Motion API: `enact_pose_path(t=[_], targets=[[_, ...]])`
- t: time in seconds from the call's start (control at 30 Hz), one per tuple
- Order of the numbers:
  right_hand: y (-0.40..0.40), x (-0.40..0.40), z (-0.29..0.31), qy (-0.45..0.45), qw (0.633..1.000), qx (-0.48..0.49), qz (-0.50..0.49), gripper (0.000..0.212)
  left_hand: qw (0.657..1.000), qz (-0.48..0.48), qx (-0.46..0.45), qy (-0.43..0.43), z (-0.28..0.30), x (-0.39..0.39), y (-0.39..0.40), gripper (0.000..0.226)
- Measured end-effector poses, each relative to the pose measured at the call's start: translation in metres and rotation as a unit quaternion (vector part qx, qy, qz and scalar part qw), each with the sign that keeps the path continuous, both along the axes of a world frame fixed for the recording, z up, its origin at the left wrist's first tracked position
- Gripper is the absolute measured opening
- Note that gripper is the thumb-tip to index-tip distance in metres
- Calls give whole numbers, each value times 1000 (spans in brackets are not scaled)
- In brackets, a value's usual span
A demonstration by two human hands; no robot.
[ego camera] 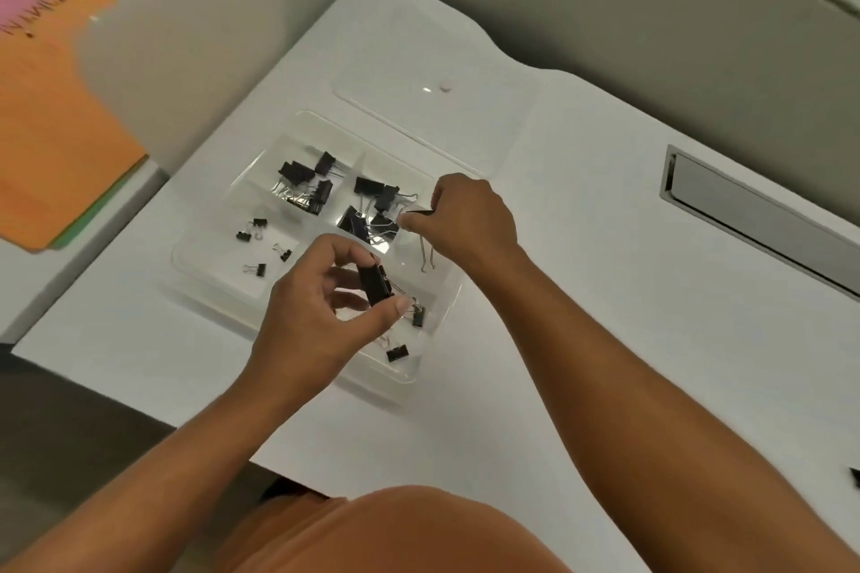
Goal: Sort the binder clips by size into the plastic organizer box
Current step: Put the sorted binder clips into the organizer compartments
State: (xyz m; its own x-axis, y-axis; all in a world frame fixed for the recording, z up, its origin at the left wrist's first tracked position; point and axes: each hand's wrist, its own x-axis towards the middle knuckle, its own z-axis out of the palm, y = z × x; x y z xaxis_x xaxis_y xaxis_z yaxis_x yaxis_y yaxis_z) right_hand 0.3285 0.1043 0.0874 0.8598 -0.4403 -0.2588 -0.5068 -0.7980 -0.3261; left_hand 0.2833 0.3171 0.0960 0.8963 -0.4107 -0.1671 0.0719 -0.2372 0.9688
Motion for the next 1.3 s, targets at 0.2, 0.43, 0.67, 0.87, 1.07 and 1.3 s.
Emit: enact_pose_path(t=[0.2,0.43,0.67,0.87,1.07,1.3], targets=[[-1,0,14,21,999,-30,-28,61,1000,6,-16,27,-6,19,3,52],[-8,-38,40,13,911,330,-248,21,995,-8,-45,89,-16,34,-8,37],[-6,-31,24,-21,958,251,-133,11,996,-18,-31,86,-14,44,-16,35],[-10,-8,1,0,990,137,-40,18,994,-13,-24,103,-17,44,-12,36],[-2,-21,3,-76,991,109,-21,23,990,7,-47,136,-16,49,-9,38],[21,-65,34,-46,874,484,24,58,992,-12,-51,113,-13,51,-19,40]])
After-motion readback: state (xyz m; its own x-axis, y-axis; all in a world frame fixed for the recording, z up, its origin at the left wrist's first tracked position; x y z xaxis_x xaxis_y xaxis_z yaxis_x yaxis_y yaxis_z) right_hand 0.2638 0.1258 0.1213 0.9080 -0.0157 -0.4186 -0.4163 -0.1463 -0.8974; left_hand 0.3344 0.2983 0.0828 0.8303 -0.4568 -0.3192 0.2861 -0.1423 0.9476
